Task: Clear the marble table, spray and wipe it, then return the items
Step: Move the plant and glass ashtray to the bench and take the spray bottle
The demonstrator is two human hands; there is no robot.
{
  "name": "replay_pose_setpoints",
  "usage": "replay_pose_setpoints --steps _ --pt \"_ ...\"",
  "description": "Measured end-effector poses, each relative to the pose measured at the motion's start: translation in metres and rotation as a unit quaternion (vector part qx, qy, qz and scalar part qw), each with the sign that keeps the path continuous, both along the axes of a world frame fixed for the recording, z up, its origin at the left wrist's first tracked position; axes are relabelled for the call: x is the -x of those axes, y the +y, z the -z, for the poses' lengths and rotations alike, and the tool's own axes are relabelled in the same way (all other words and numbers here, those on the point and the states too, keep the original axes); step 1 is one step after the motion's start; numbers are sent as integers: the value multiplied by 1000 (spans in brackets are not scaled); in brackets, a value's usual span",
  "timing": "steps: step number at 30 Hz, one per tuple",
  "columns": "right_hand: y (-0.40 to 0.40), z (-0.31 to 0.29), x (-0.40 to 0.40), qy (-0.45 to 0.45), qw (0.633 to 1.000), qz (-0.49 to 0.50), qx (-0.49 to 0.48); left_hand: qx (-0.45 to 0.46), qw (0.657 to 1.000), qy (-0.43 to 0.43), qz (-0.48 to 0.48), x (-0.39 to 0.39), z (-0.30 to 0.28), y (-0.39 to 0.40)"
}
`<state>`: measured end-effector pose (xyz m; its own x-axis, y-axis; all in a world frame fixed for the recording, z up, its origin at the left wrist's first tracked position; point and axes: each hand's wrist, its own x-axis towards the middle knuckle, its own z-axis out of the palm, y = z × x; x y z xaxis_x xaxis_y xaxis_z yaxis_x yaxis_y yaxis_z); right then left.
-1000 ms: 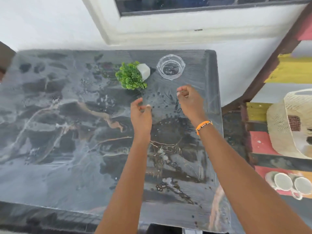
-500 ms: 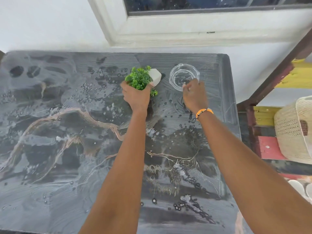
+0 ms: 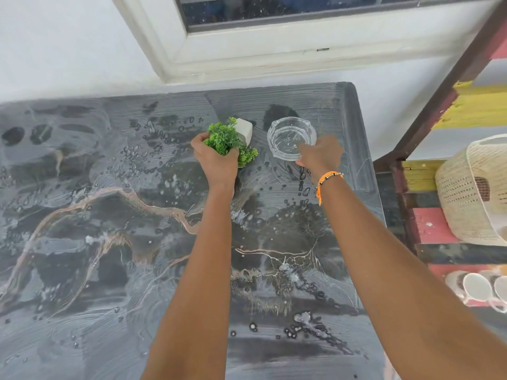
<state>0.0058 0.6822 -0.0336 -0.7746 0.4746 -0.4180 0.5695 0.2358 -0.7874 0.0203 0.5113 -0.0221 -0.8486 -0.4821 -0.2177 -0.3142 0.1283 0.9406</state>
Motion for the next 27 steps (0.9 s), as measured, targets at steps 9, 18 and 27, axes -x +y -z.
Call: replay_pose_setpoints --steps 9,18,27 --pt "70 -11 -63 105 987 106 60 -11 994 -11 107 -37 -24 69" --pt "229 -10 -180 111 975 192 -15 -49 972 -34 228 -116 -37 223" --pt "399 26 -300 38 954 293 -50 -20 928 -75 364 -205 -5 417"
